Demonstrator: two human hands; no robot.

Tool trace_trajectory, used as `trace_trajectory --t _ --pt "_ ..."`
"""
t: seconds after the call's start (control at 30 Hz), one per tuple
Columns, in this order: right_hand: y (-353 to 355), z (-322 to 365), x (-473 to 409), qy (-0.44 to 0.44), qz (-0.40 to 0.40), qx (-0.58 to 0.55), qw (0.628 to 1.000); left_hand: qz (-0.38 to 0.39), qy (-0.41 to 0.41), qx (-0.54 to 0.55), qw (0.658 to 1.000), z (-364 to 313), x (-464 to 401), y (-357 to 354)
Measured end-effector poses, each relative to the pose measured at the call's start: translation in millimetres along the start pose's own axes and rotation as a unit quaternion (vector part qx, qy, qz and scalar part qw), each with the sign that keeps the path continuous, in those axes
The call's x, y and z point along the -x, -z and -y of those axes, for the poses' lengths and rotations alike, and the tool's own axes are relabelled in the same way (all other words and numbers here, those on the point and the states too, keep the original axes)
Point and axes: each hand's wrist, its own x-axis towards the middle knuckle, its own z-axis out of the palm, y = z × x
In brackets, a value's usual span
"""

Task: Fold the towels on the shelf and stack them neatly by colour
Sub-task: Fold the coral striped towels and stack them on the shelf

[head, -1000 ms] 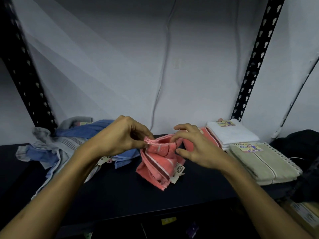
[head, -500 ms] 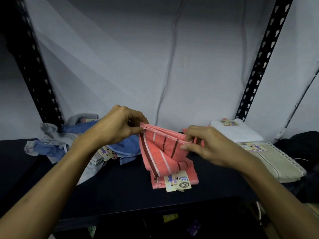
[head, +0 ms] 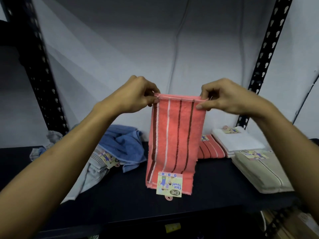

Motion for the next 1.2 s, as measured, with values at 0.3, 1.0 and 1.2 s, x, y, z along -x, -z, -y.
trace_trajectory --t 0.3,1.0,1.2 --pt "32 -19 -67 -0.035 -0.043 0.077 0.995 -0.026 0.016 -0.107 0.994 13 -79 7" --pt "-205 -46 139 0.059 0.071 0.006 0.996 0.080 -0.005 0.093 0.992 11 190 -153" --pt "-228 -34 170 0.028 0.087 -0.043 0.995 0.075 0.095 0.144 0.982 12 245 -163"
